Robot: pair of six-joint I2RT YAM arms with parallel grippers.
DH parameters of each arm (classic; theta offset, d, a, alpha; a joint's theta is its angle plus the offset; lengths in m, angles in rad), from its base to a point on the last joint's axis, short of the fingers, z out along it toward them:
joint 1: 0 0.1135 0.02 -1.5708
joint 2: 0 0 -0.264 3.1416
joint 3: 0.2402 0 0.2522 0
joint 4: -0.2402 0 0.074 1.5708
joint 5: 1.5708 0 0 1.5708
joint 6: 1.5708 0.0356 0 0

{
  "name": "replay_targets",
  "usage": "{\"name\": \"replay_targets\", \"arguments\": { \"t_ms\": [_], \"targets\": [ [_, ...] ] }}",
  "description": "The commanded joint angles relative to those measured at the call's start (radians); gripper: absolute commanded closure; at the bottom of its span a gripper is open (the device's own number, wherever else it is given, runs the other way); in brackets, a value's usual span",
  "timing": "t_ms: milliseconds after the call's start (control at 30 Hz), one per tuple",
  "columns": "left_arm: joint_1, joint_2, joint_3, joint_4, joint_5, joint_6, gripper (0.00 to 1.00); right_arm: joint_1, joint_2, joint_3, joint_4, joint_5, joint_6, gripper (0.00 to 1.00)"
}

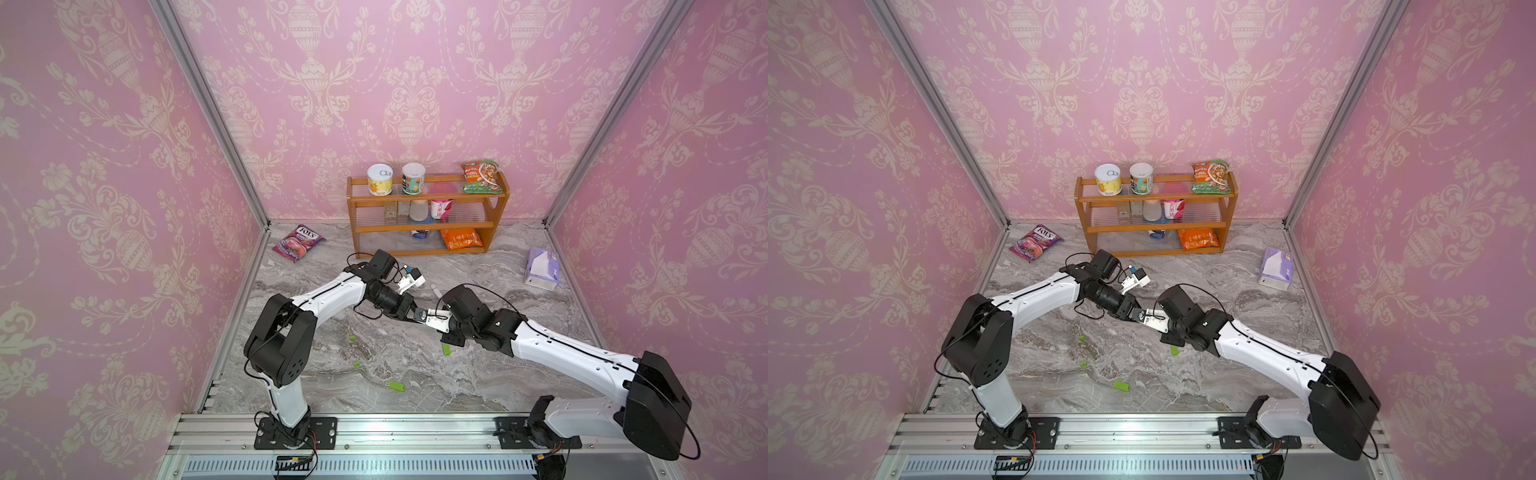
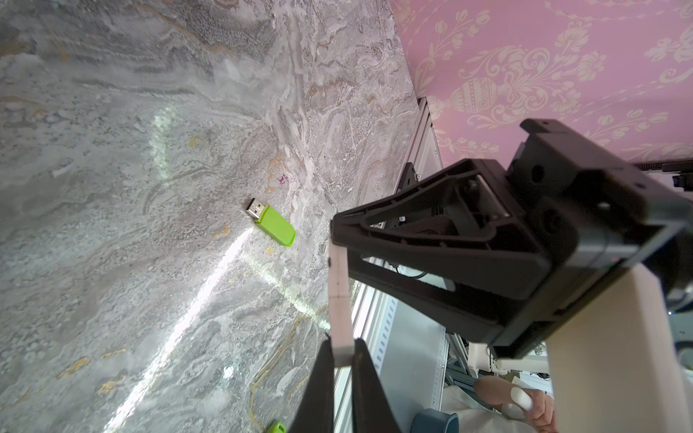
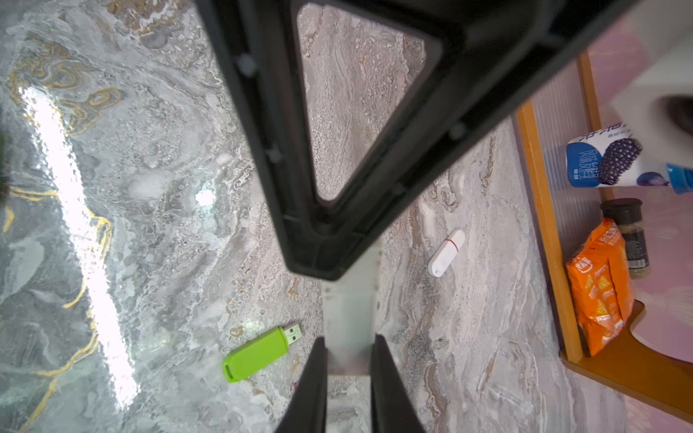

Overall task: Close the usb drive cover
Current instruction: Close the cover of the USB drive.

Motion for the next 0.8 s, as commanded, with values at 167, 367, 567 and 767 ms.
{"name": "replay_targets", "arguments": {
  "t_ms": [167, 367, 567, 767],
  "targets": [
    [-0.108, 0.038, 0.020, 0.100, 0.047, -0.026, 1.00, 0.077, -0.014, 0.063, 0.700, -0.205, 0.023, 1.00],
    [-0.109, 0.038, 0.020, 0.078, 0.076, -0.001, 1.00, 0.078, -0.046, 0.037, 0.746, -0.281, 0.026, 1.00],
    [-0.121, 0.032, 0.030, 0.034, 0.074, 0.036, 1.00, 0.077, -0.091, 0.039, 0.727, -0.360, 0.045, 1.00],
    [-0.153, 0.035, 0.046, -0.011, 0.054, 0.087, 1.00, 0.069, -0.114, 0.050, 0.726, -0.411, 0.089, 1.00]
  ]
}}
